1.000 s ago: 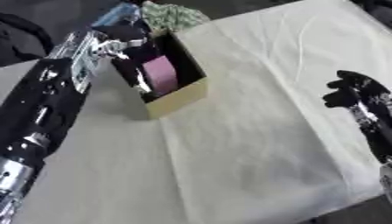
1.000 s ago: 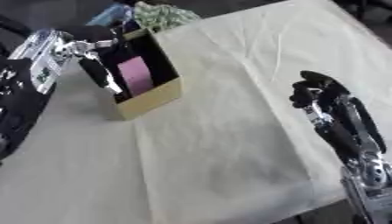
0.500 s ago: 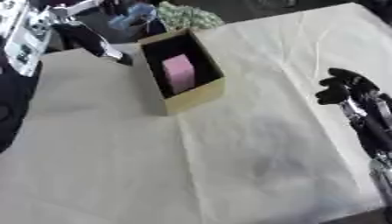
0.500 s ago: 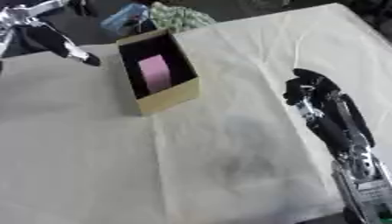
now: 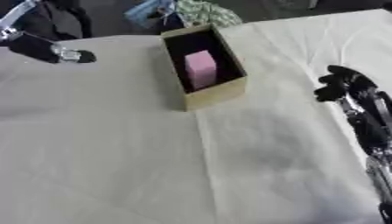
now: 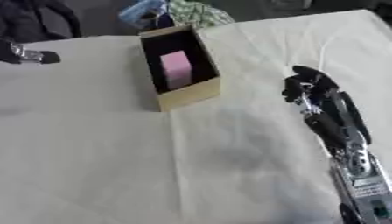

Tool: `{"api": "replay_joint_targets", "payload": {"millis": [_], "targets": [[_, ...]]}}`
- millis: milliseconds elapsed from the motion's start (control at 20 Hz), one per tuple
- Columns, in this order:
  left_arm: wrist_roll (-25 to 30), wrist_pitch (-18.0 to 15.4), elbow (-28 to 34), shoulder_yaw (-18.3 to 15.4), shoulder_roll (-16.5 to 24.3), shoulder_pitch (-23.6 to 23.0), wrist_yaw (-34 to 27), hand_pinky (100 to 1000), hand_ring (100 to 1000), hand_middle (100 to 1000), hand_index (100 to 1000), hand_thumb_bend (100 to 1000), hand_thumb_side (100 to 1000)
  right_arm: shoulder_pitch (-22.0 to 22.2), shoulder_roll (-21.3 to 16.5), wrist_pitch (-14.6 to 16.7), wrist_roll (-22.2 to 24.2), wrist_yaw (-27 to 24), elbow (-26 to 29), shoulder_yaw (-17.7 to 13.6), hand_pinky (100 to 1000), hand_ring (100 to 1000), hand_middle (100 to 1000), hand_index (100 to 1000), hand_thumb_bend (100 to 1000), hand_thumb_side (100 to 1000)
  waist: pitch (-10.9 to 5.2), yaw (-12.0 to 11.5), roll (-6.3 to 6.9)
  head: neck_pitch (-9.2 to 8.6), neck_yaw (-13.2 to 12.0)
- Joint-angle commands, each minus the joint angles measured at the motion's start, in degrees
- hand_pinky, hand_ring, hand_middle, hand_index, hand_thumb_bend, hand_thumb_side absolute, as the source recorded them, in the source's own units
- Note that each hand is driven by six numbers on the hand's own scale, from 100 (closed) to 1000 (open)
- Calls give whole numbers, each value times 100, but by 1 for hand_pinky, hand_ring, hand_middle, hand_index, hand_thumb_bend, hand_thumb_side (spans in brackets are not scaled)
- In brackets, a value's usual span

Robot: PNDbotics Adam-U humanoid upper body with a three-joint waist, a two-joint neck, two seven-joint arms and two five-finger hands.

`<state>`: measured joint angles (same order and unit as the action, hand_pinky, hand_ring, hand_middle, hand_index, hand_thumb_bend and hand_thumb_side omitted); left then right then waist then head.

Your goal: Pick up objects on the table and place them in the box.

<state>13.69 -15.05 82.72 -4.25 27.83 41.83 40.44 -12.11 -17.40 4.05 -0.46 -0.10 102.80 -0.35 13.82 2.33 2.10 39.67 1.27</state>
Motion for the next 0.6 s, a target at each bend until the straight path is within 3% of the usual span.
{"api": "replay_joint_targets", "payload": {"millis": [50,400,600], "targets": [[-333,300,475,-159,-147,-259,-338,732,643,628,742,773,557,-65,-40,1,-32,-28,114,-53,650,647,677,848,456,669,-70,-27,-28,-59,-75],[-997,974,1323,-57,-496,-1356,-1012,727,641,629,741,765,569,-62,-18,-7,-30,-38,114,-40,649,644,673,848,457,668,-58,-140,-96,16,-272],[-1088,1263,1754,-7,-636,-1881,-1405,725,638,628,744,760,580,-80,-12,-9,13,-44,112,8,649,644,672,847,458,667,-49,-182,-133,70,-353]]}}
